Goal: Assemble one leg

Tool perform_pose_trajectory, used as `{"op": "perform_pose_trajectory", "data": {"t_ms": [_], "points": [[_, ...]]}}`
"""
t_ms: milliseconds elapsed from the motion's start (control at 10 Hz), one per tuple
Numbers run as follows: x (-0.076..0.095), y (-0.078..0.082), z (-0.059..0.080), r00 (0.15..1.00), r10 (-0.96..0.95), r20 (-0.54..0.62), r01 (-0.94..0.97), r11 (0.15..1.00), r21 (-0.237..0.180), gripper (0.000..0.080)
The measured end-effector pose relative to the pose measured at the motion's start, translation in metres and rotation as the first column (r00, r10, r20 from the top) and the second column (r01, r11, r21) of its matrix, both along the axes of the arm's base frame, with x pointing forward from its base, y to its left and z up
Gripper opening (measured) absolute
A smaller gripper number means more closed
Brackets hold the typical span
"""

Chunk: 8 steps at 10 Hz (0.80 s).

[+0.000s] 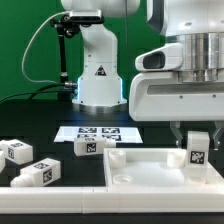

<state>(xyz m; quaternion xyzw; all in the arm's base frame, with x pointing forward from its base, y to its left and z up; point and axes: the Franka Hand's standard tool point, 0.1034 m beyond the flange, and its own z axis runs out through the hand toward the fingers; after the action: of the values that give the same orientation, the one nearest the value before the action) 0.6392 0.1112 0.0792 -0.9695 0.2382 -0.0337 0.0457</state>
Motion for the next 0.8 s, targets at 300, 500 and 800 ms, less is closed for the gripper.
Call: {"op": "perform_pose_trajectory", "data": {"t_ms": [300,500,800], "points": [[-0.0005,0.0029,-0.0010,0.828,-0.560,-0.030,0.561,0.827,0.034,0.0286],[-0.0018,0.0088,-0.0013,0.677,-0.735,-0.051,0.736,0.675,0.041,0.0287],[-0.0004,0.0044,-0.0005,0.861,-0.508,-0.006,0.508,0.861,0.025,0.0297]]}}
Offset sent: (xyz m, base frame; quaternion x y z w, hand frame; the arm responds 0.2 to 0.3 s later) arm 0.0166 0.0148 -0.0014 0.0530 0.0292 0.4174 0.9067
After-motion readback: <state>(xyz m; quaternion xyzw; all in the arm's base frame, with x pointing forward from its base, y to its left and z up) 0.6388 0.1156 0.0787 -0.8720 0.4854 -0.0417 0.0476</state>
